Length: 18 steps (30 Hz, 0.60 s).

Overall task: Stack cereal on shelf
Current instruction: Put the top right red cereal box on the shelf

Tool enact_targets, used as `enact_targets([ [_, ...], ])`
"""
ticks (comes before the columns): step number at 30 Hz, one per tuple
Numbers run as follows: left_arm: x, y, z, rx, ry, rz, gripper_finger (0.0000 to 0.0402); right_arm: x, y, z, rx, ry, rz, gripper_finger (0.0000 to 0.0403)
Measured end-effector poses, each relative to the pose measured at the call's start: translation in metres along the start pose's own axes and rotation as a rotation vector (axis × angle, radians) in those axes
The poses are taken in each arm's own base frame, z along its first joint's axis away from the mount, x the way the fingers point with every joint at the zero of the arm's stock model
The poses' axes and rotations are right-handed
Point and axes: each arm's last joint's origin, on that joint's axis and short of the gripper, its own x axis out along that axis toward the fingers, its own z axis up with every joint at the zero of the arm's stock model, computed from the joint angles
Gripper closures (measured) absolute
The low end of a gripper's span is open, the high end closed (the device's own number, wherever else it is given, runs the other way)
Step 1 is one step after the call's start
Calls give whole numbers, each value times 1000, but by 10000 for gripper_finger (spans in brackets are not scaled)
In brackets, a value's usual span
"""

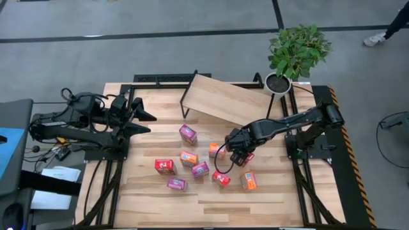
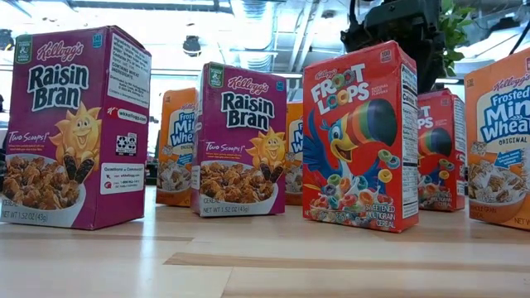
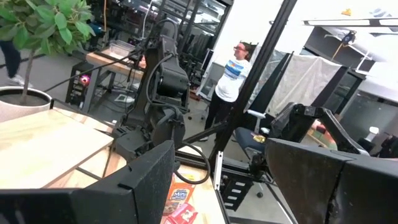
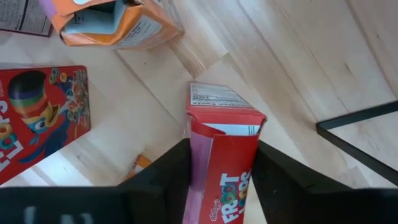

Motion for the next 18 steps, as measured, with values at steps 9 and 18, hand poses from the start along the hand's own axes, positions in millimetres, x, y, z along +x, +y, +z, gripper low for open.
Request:
enact_targets([
  [9,0,0,0,0,0,0,158,-9,3,1,-7,31,47,265],
  [18,0,0,0,0,0,0,158,-53,2,21,-36,-43,112,263],
])
